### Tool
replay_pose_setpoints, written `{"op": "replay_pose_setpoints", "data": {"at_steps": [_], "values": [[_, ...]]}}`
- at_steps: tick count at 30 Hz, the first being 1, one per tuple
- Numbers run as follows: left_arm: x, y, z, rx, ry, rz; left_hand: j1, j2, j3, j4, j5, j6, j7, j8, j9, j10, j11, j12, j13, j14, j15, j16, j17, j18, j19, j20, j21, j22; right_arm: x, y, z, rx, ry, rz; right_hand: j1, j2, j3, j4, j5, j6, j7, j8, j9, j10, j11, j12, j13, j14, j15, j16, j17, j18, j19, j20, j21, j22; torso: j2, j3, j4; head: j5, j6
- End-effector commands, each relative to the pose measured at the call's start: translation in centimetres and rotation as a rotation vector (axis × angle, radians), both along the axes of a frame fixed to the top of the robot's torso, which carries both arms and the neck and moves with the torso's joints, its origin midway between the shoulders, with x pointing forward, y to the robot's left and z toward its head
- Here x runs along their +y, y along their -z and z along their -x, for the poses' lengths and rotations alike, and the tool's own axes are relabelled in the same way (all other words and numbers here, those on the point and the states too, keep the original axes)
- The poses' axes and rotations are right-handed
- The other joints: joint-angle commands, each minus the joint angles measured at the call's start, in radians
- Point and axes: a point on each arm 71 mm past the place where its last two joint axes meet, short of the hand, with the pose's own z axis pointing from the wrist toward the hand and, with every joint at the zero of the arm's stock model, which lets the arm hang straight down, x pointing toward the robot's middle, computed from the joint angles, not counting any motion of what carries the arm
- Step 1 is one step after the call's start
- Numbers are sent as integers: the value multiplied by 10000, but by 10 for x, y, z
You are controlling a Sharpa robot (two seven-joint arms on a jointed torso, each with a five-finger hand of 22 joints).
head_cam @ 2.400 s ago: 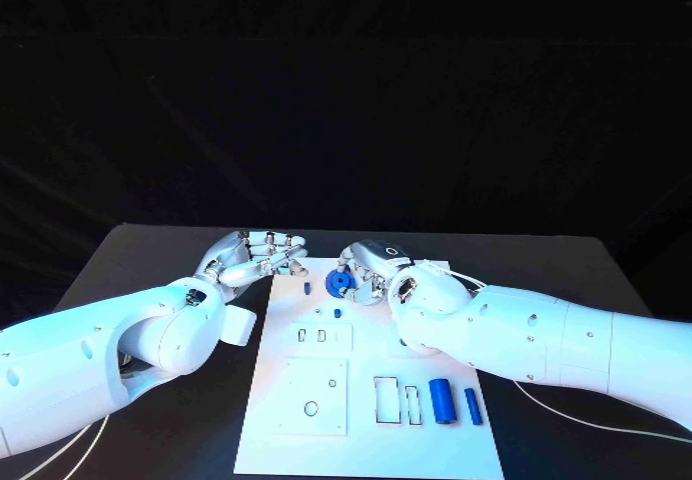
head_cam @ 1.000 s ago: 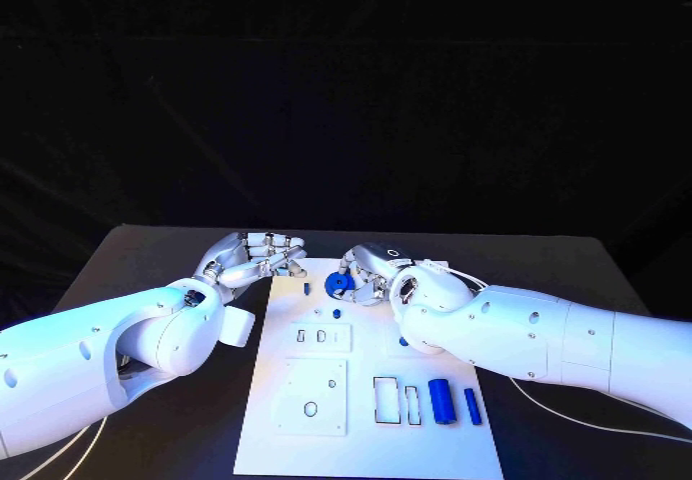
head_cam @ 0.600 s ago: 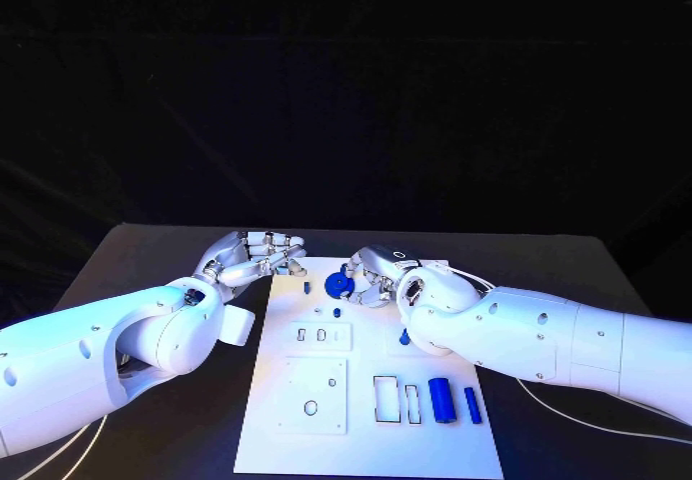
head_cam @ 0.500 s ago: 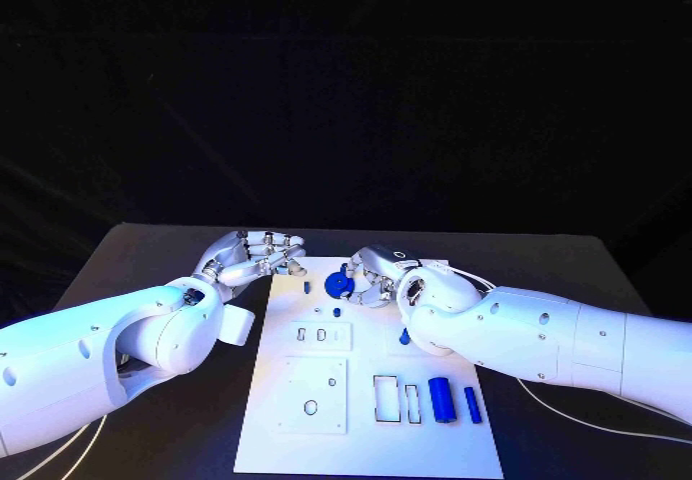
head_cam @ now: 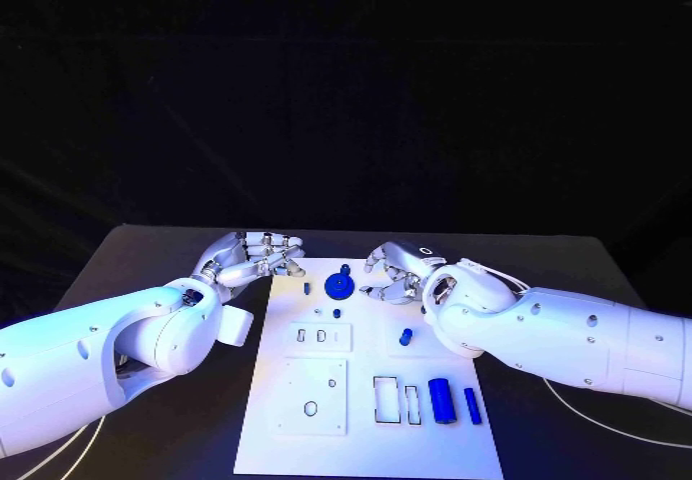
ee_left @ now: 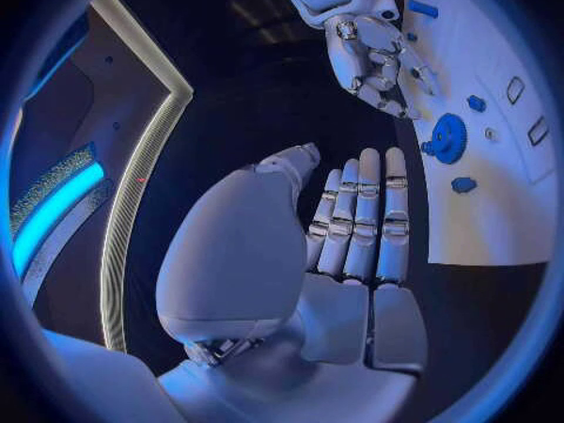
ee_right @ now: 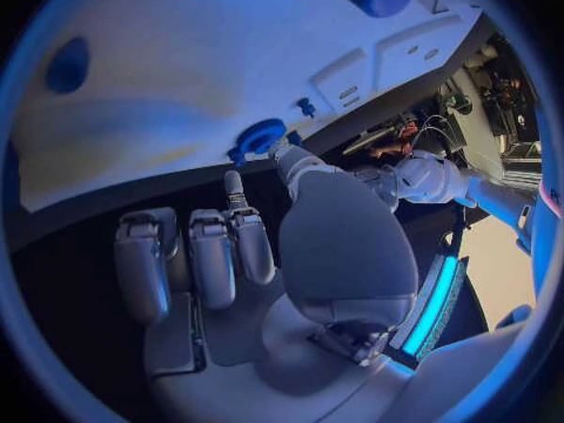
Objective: Assemble the parts on the task board
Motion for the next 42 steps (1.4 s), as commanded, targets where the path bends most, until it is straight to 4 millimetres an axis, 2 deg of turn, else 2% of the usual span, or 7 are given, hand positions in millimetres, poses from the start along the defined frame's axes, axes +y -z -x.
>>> {"op": "replay_pose_setpoints", "data": {"at_steps": [1, 4, 7, 19, 30, 38, 42], "values": [[-1, -1, 0, -50, 104, 72, -88, -23, 57, -7, -48, -54, 23, -5, 9, -48, 36, -43, -5, -61, 10, 43, 12, 81, -57, 4, 34, 16, -15, -13, 3, -148, -132, -938, 202, -44, 126, -31, -11, 41, 27, -68, -16, 95, 8, 2, 1590, 974, -20, -12, 2396, -122, 828, 15, -40, 2326, -19, 17, -39, -2, 39], [0, -1, -1, -46, 89, 64, -88, -23, 57, -7, -48, -54, 23, -5, 9, -48, 36, -43, -5, -61, 10, 43, 12, 81, -57, 4, 34, 16, -36, -20, 6, -2, -342, -1298, 530, -96, 308, -219, -297, -3, 61, -146, -39, 1, 33, -79, 1507, 954, -4, -33, 2309, -76, 719, 22, -186, 2181, -34, 28, -70, -44, 59], [0, -1, -1, -42, 80, 58, -88, -27, 63, -14, -48, -58, 24, -5, 12, -50, 38, -44, -5, -74, 13, 47, 12, 82, -72, 9, 36, 18, -57, -23, 9, 286, -565, -1507, 1082, -325, 435, -630, -726, -11, 91, -219, -57, -153, 60, -211, 1370, 931, 20, -59, 2210, -22, 585, 44, -364, 2012, -46, 59, -99, -69, 70], [-1, 1, -4, -18, 105, 56, -84, -32, 67, -21, -48, -61, 23, -3, 15, -49, 38, -43, -4, -81, 13, 52, 12, 83, -79, 11, 39, 20, -132, -12, 5, 1338, -194, -1567, 1600, -517, 611, -1078, -717, -44, 117, -350, -103, -321, 85, -360, 1223, 939, 45, -52, 2252, 1, 521, 71, -448, 1950, -66, 160, -191, -123, 64], [-1, 2, -5, -11, 80, 42, -84, -32, 67, -21, -48, -61, 23, -3, 15, -49, 38, -43, -4, -81, 13, 52, 12, 83, -79, 11, 39, 20, -154, 0, -2, 1581, 294, -1370, 1673, -487, 641, -1139, -536, -94, 143, -410, -126, -316, 102, -355, 1236, 956, 57, -35, 2326, -18, 565, 80, -390, 2012, -55, 113, -106, -176, 10], [0, 2, -6, -8, 59, 32, -73, -36, 78, -38, -46, -64, 22, -2, 20, -49, 37, -43, -3, -91, 13, 59, 12, 86, -91, 14, 46, 24, -152, 11, -6, 1703, 420, -1210, 1668, -410, 711, -1136, -461, -3, 141, -384, -118, -269, 103, -316, 1280, 961, 61, -29, 2347, -34, 605, 85, -338, 2064, -61, 110, -136, -132, -25], [0, 2, -6, -6, 65, 34, -73, -36, 78, -38, -46, -64, 22, -2, 20, -49, 37, -43, -3, -91, 13, 59, 12, 86, -91, 14, 46, 24, -152, 14, -8, 1785, 532, -1130, 1653, -370, 769, -1132, -441, 69, 132, -361, -112, -250, 95, -301, 1296, 962, 57, -28, 2353, -39, 619, 85, -321, 2082, -66, 99, -114, -136, -49]]}}
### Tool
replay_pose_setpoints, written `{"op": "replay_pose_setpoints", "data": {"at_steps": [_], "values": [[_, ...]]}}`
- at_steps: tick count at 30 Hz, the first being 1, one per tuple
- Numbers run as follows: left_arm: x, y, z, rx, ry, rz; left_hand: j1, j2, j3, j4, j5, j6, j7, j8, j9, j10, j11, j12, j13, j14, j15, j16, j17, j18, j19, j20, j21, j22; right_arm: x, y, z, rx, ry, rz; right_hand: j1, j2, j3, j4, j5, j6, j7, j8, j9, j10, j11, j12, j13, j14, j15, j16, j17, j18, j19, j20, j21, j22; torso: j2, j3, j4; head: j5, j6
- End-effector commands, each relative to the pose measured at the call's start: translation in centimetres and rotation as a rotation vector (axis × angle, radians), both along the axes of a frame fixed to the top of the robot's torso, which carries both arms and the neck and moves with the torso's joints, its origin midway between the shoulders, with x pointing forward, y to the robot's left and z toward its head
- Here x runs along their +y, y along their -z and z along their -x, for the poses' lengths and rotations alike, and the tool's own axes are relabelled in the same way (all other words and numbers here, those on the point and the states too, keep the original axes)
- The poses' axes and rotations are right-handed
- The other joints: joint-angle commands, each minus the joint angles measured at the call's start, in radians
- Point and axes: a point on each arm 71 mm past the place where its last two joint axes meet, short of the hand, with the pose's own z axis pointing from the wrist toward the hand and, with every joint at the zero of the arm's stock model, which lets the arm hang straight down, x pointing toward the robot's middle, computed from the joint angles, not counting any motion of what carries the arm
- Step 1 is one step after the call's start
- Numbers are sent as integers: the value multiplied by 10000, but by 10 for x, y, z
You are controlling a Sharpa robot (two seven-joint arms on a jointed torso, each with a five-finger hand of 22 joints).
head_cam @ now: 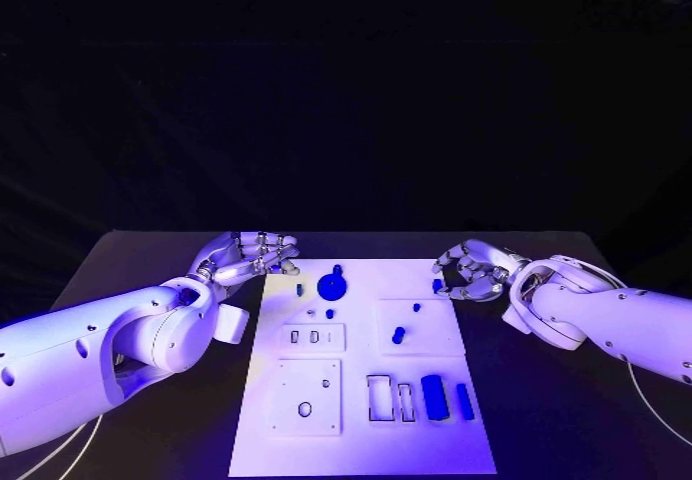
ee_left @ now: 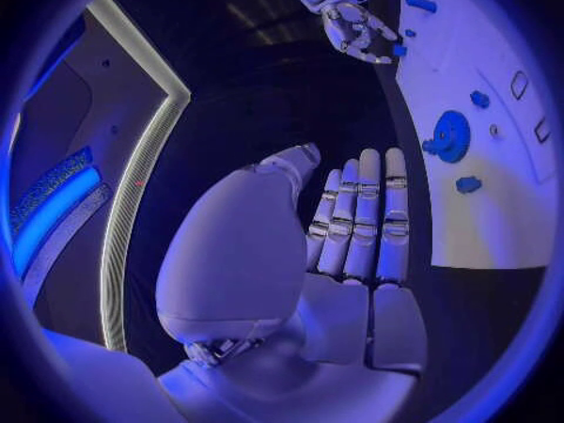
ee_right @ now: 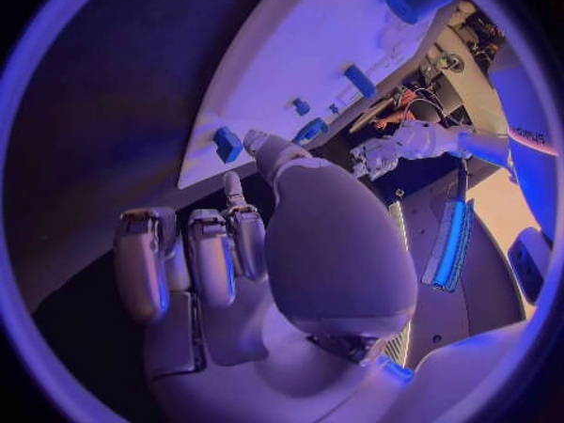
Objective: Assemble the parts on the task board
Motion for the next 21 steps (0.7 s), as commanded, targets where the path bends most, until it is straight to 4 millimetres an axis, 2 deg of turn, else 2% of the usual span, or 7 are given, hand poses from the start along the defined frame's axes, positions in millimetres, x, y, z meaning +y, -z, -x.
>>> {"op": "replay_pose_setpoints", "data": {"at_steps": [1, 7, 17, 21], "values": [[-3, -1, 1, -35, 190, 101, -73, -36, 49, -9, -46, -65, 22, -2, 14, -49, 37, -43, -3, -57, -22, 59, 13, 86, -65, -14, 46, 9, 0, 4, -1, 214, -99, 142, 21, 49, 60, 3, 63, 103, 16, 20, 3, 52, -6, 39, 1295, 962, 56, -29, 2353, -42, 623, 85, 63, 2082, -4, -16, 19, -12, -21], [-1, -1, 0, -33, 158, 87, -73, -36, 49, -9, -46, -65, 22, -2, 14, -49, 37, -43, -3, -57, -22, 59, 13, 86, -65, -14, 46, 9, -2, 9, -2, 356, 35, 250, -28, 64, 108, 17, 67, 188, 4, 48, 9, 72, -17, 54, 1311, 963, 49, -27, 2359, -49, 642, 81, 87, 2107, -5, -2, -18, 22, -49], [-1, -1, 0, -27, 159, 85, -75, -37, 58, -15, -46, -67, 24, 1, 20, -49, 39, -43, -2, -69, -20, 66, 12, 87, -78, -9, 53, 12, -3, 13, -5, 324, 308, 309, -165, 176, 254, 96, 100, 301, -9, 71, 4, 133, -31, 102, 1362, 968, 35, -22, 2382, -64, 681, 68, 136, 2157, -8, -7, 6, 25, -52], [-1, -1, 0, -23, 154, 81, -75, -37, 58, -15, -46, -67, 24, 1, 20, -49, 39, -43, -2, -69, -20, 66, 12, 87, -78, -9, 53, 12, -1, 14, -5, 345, 316, 297, -203, 205, 297, 117, 99, 335, -16, 78, 3, 158, -39, 122, 1384, 968, 30, -23, 2378, -69, 695, 65, 154, 2174, -11, -9, -4, 41, -61]]}}
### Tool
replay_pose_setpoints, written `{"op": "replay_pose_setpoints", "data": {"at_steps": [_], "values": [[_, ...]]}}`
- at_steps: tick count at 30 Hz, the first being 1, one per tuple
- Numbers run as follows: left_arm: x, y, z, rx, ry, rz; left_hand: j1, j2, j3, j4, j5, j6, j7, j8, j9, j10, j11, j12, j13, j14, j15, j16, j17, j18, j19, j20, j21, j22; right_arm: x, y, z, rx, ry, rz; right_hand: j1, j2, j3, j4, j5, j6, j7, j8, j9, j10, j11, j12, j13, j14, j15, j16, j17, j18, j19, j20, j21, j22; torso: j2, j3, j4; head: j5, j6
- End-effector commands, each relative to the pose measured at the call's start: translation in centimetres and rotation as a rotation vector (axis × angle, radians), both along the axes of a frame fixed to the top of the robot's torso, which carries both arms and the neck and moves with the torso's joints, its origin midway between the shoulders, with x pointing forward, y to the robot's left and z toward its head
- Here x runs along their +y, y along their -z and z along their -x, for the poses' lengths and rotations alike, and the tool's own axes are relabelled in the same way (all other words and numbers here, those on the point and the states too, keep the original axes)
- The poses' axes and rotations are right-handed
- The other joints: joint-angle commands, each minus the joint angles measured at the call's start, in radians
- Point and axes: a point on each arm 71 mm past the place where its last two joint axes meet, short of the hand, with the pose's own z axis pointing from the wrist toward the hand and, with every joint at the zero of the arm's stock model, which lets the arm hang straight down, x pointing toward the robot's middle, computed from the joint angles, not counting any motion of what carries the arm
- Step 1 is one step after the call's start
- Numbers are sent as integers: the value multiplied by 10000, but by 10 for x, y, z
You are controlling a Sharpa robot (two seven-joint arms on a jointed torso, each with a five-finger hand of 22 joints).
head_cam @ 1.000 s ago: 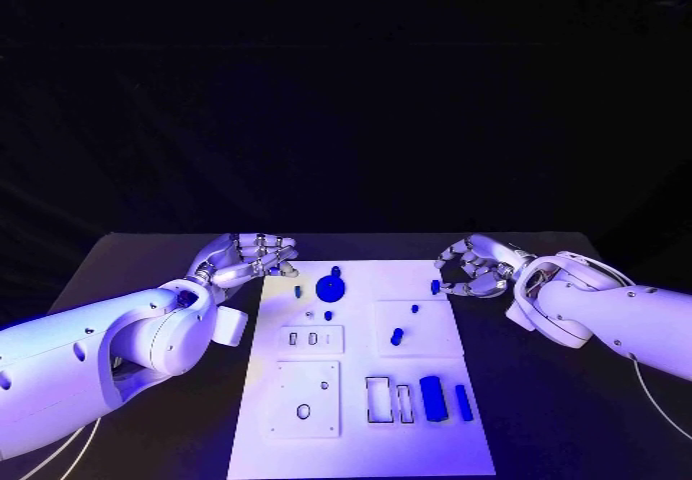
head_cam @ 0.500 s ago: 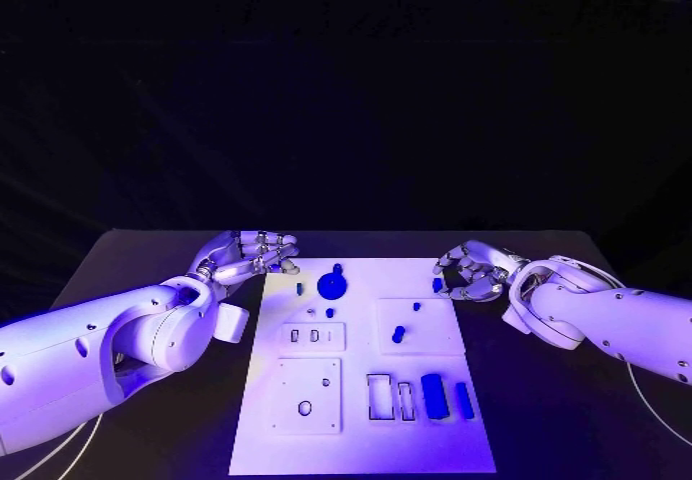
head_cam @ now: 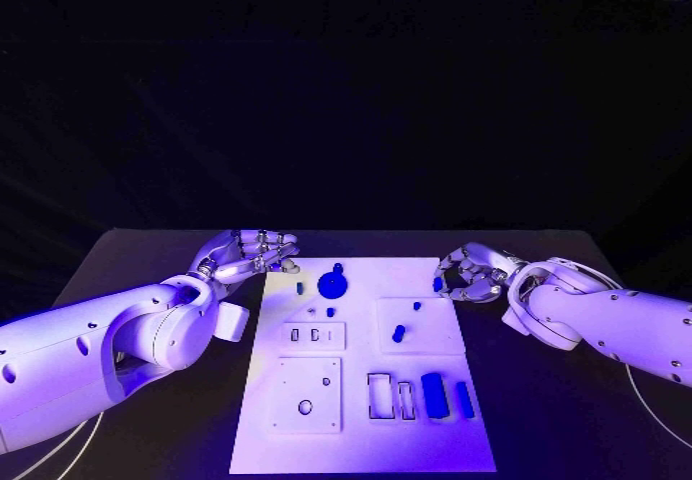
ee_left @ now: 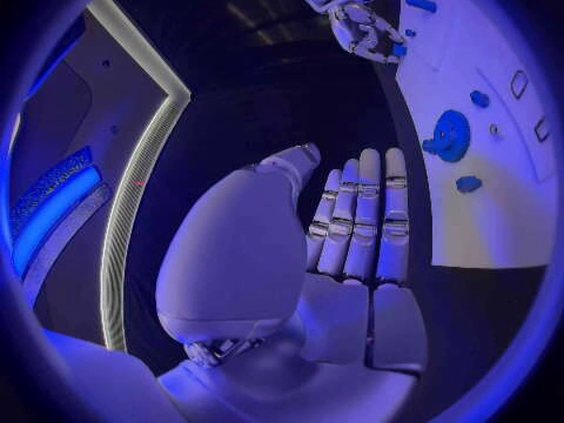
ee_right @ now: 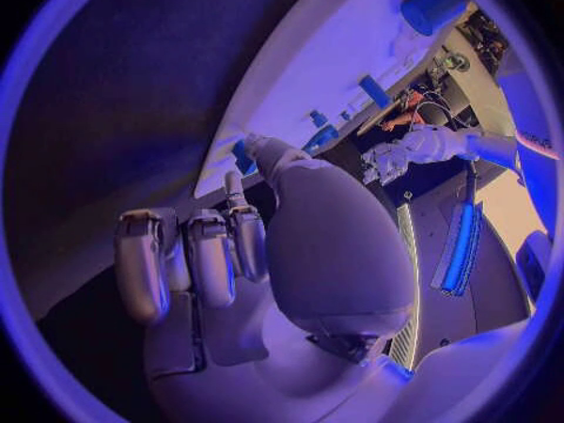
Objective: Assemble the parts on the task board
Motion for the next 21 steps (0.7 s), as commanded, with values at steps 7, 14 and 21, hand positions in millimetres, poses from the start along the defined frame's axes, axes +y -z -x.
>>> {"op": "replay_pose_setpoints", "data": {"at_steps": [7, 14, 21], "values": [[-2, -1, 0, -12, 184, 89, -76, -37, 58, -15, -46, -67, 23, 1, 9, -49, 39, -43, -2, -69, -19, 66, 12, 87, -79, -9, 53, 15, 4, 5, 0, 160, -23, 24, -147, 115, 150, 42, 29, 152, -18, 56, 0, 96, -22, 82, 1427, 974, 15, -16, 2408, -81, 723, 54, 72, 2213, -3, -7, -4, 10, -36], [-2, -1, 0, 25, 182, 81, -76, -37, 58, -15, -46, -67, 23, 1, 9, -49, 39, -43, -2, -69, -19, 66, 12, 87, -79, -9, 53, 15, 6, 6, 0, 188, -39, -3, -188, 103, 169, 51, -20, 178, -31, 61, -2, 119, -32, 100, 1447, 973, 5, -17, 2404, -88, 741, 46, 96, 2236, -3, -4, -7, 14, -35], [-2, 0, 0, 41, 199, 83, -86, -40, 65, -19, -48, -73, 26, 3, 14, -50, 41, -44, -1, -85, -15, 73, 11, 88, -96, -3, 60, 19, 7, 6, 0, 120, 7, -34, -248, 142, 242, 72, -84, 275, -63, 95, 4, 157, -60, 130, 1479, 977, -17, -13, 2418, -100, 771, 28, 135, 2274, -4, -6, -8, -3, -40]]}}
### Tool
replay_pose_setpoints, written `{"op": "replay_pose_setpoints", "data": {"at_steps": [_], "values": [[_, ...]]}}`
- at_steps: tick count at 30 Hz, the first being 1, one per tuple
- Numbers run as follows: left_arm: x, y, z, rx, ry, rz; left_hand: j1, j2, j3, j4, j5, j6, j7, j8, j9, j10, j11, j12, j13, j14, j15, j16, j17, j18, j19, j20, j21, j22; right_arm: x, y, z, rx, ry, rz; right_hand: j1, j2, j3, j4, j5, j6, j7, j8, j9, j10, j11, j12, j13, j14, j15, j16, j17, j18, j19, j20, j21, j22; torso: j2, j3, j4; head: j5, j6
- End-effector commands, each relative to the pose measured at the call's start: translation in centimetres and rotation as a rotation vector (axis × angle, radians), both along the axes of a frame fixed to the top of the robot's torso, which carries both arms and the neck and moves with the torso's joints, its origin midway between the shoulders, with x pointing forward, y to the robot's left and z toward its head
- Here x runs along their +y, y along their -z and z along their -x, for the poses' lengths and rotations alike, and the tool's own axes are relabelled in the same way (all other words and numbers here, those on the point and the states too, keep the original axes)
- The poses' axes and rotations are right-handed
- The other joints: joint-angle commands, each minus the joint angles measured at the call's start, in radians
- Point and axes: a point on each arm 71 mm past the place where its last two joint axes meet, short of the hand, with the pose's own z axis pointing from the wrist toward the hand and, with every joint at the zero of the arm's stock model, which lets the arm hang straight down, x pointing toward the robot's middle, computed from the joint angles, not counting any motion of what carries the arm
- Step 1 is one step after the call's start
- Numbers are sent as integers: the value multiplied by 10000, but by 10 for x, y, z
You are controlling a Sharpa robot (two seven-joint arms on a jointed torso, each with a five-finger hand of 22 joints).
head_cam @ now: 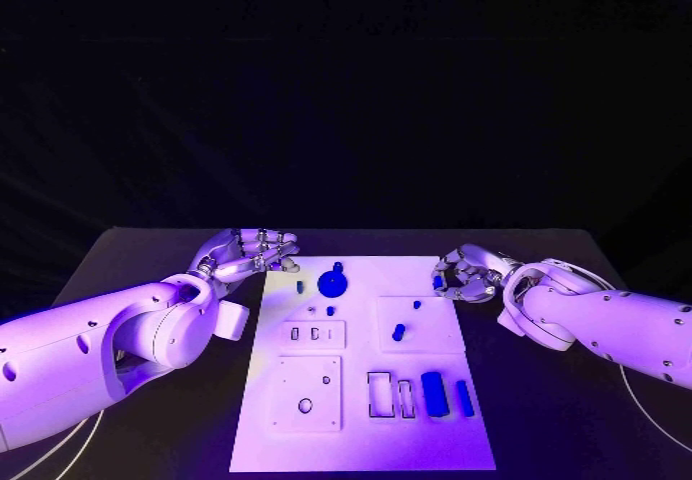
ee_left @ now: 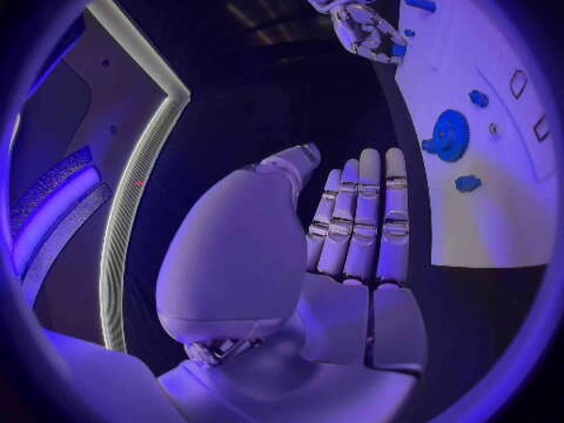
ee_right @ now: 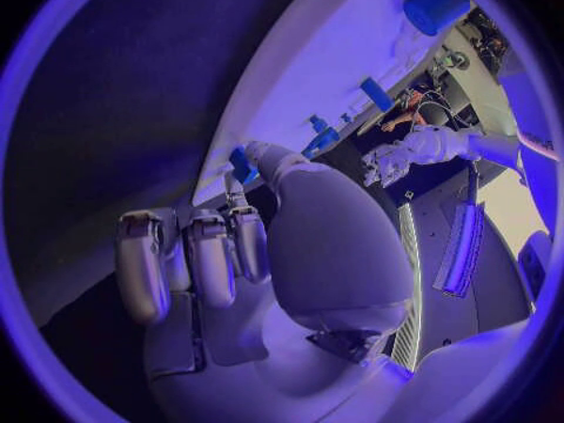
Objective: Assemble the parts on the task board
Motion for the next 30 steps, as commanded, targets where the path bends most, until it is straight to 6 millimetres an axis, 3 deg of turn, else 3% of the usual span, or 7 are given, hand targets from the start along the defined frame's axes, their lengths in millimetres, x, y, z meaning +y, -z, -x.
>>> {"op": "replay_pose_setpoints", "data": {"at_steps": [1, 13, 23, 30], "values": [[-2, -1, 1, 4, 199, 98, -86, -40, 65, -19, -49, -72, 26, 3, 17, -50, 41, -44, -1, -85, -15, 34, 11, 88, -96, -3, 60, 10, 1, 1, 0, -19, 16, -9, -147, 52, 121, -7, -43, 184, -25, 87, 13, 101, -5, 75, 1493, 976, -29, -13, 2417, -103, 776, 19, 57, 2283, -4, 0, 3, -18, -6], [-2, -1, 1, 26, 210, 92, -86, -40, 65, -19, -49, -72, 26, 3, 17, -50, 41, -44, -1, -85, -15, 34, 11, 88, -96, -3, 60, 10, 0, -1, -1, -233, 304, -76, -251, 555, 672, -68, 6, 844, -357, 625, 235, 263, -302, 179, 1625, 977, -283, -14, 2420, -125, 832, -204, 128, 2358, -1, 2, 3, -13, -17], [-1, 0, 0, 39, 210, 78, -86, -40, 65, -19, -49, -72, 26, 3, 17, -50, 41, -44, -1, -85, -15, 34, 11, 88, -96, -3, 60, 10, 5, -5, 2, -651, 663, -346, -274, 665, 929, -179, -2, 931, -450, 855, 359, 319, -390, 206, 1667, 976, -369, -17, 2412, -164, 923, -293, 254, 2474, -13, 8, -5, 7, -19], [0, 0, -1, 52, 181, 59, -86, -40, 65, -19, -49, -72, 26, 3, 17, -50, 41, -44, -1, -85, -15, 34, 11, 88, -96, -3, 60, 10, 24, -16, 12, -574, 942, -423, -390, 891, 1148, -179, -5, 760, -437, 929, 425, 221, -392, 87, 1552, 965, -385, -31, 2362, -158, 909, -327, 231, 2456, -37, -9, 2, -3, -22]]}}
